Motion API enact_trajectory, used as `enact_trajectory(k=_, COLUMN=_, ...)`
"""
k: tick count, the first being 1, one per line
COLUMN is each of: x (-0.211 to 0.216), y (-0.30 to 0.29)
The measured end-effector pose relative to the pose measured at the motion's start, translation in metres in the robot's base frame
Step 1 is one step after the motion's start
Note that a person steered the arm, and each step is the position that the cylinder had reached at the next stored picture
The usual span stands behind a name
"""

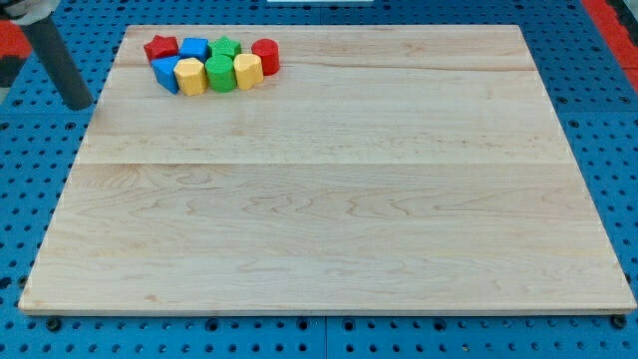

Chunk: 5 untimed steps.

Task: Move arm into group of blocks

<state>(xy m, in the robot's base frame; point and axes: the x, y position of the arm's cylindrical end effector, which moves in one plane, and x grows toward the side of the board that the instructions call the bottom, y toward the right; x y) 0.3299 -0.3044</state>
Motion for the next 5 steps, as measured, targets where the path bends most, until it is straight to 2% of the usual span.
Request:
enact_trajectory(k=1, x=-0.05, y=0.0)
enact_trajectory(k=2, x=-0.068, y=0.056)
enact_trajectory(k=3, x=-0.068, y=0.131)
enact_trajectory(k=5, x=-0.061, y=0.126)
